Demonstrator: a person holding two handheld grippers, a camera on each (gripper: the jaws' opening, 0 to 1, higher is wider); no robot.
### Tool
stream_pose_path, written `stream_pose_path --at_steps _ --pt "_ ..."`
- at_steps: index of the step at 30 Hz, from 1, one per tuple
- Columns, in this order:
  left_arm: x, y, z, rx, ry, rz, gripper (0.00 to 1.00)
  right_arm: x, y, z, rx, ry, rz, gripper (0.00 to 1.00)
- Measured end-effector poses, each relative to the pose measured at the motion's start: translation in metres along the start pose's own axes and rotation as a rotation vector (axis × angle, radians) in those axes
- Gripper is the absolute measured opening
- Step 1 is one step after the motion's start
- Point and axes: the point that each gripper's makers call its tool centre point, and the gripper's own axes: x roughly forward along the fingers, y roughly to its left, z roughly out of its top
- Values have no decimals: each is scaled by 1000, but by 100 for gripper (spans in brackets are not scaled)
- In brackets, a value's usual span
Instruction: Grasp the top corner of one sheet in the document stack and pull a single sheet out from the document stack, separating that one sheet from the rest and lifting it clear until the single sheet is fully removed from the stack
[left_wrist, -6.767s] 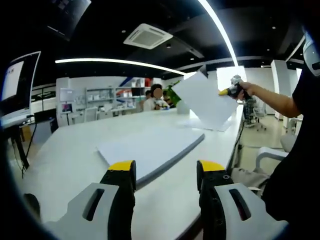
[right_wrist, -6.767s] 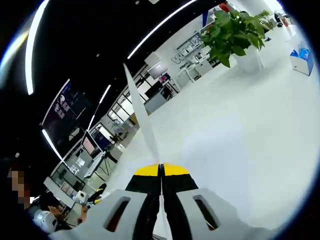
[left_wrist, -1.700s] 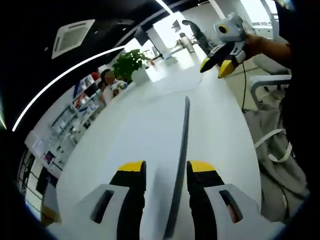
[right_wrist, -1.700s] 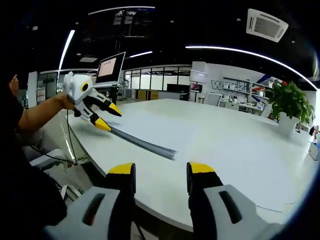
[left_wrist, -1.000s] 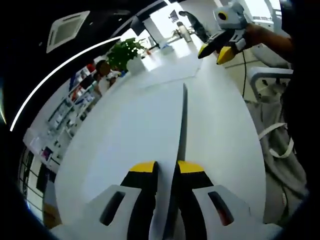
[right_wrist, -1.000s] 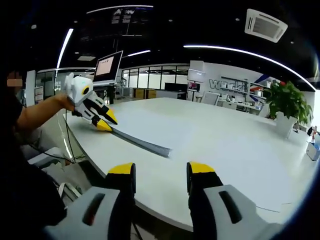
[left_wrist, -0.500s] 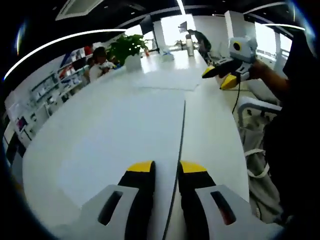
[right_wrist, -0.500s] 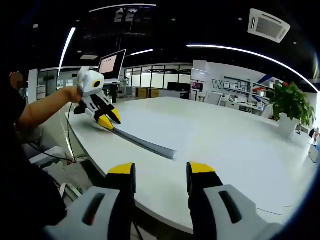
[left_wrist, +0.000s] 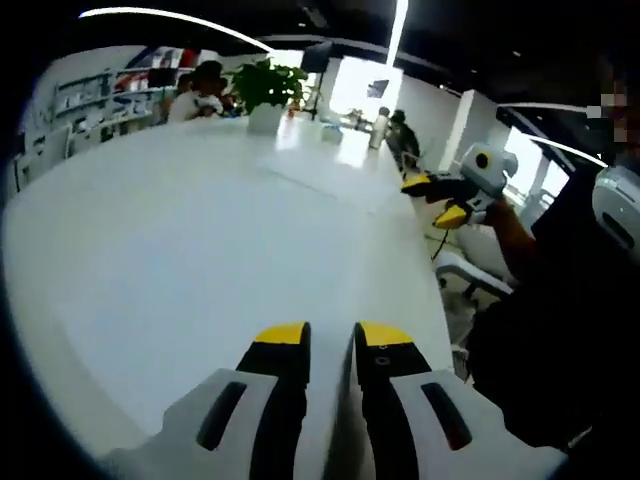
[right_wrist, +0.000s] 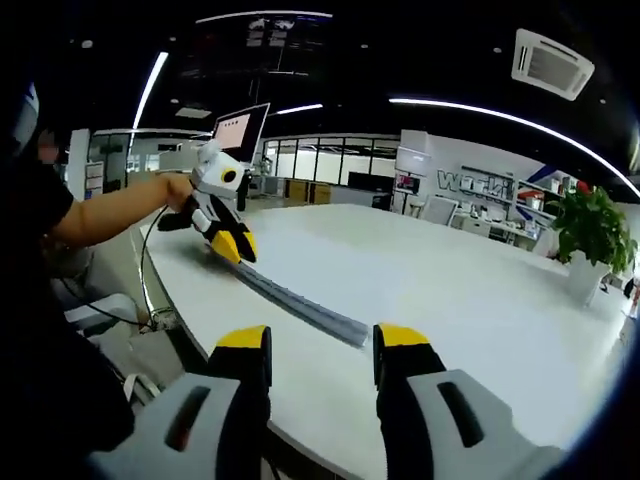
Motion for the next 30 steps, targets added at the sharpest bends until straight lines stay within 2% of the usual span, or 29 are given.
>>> stream_pose_path --at_steps 4,8,9,11,13,16,20,30 --pt "-1 3 0 -66 -25 -48 19 12 5 16 -112 -65 -7 40" --pt "0 3 2 -96 -35 -78 18 26 16 31 -301 -113 -7 41" --pt "0 3 2 -97 -34 -81 18 28 17 32 -336 -112 -13 41" --pt "1 1 2 -94 -32 -87 18 37 20 34 -461 -101 -24 41" --pt "2 2 1 -95 -33 -94 18 49 24 28 -567 -58 -23 42" --pt "3 1 0 -109 -37 -104 18 67 29 22 -673 -28 -12 43" --pt "3 0 0 -122 -44 -115 18 84 33 20 -750 -19 -14 42" --pt "4 -1 -2 -108 -32 -127 17 106 35 23 -829 -18 -2 37"
